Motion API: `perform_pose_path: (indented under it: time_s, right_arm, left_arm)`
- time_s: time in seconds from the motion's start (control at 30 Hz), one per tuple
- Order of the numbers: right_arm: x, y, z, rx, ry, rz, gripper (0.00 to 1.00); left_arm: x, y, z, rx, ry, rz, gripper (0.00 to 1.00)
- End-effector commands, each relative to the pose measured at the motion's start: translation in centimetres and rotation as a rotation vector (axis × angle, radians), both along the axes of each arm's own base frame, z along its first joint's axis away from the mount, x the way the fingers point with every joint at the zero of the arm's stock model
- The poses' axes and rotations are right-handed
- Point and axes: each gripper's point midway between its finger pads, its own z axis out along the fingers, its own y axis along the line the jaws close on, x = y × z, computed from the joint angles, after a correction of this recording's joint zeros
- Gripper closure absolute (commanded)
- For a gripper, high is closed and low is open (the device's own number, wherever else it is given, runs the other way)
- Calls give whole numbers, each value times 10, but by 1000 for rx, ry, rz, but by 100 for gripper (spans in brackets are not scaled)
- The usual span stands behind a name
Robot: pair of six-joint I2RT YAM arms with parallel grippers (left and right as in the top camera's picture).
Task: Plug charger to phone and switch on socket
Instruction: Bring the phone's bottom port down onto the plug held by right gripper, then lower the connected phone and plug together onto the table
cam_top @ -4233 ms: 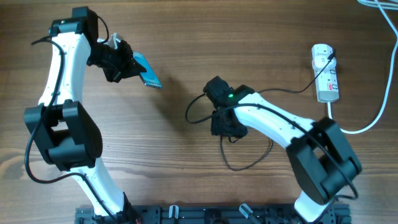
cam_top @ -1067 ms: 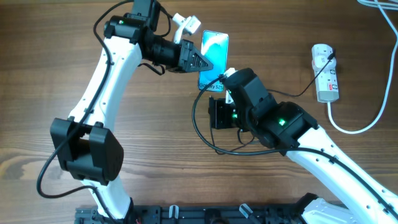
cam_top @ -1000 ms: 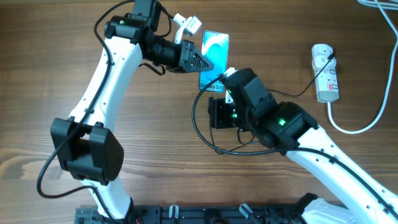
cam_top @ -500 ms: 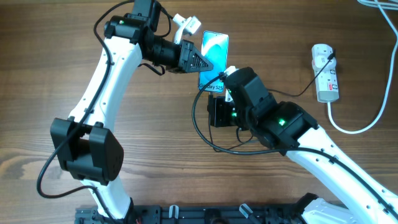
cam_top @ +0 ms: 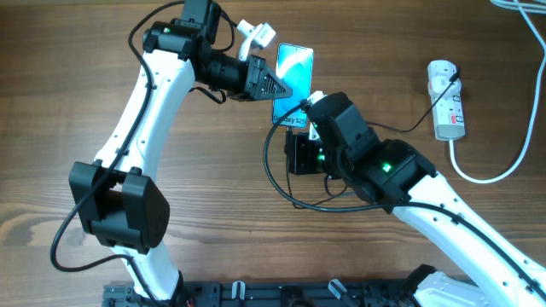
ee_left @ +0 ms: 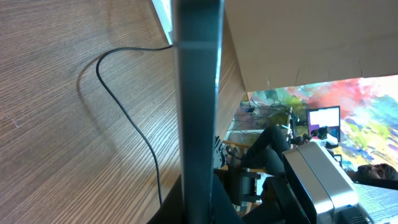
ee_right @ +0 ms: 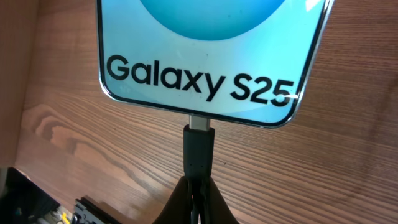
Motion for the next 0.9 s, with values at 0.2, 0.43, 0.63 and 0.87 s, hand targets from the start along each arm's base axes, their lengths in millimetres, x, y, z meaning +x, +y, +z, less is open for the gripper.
perform_pose_path:
  time_s: [0.2, 0.43, 0.63, 0.87]
  right_arm:
    - [4, 6, 11, 29, -20, 23, 95]
    - [4, 7, 12, 30, -26, 26, 96]
    - [8, 3, 11, 12, -38, 5, 96]
    - [12, -8, 6, -39, -47, -42, 96]
  left_arm:
    - [-6, -3, 20, -42, -26, -13, 96]
    - [-8, -5, 20, -42, -25, -18, 96]
    - [-10, -8, 20, -42, -25, -28, 96]
    - [-10, -8, 20, -42, -26, -28, 96]
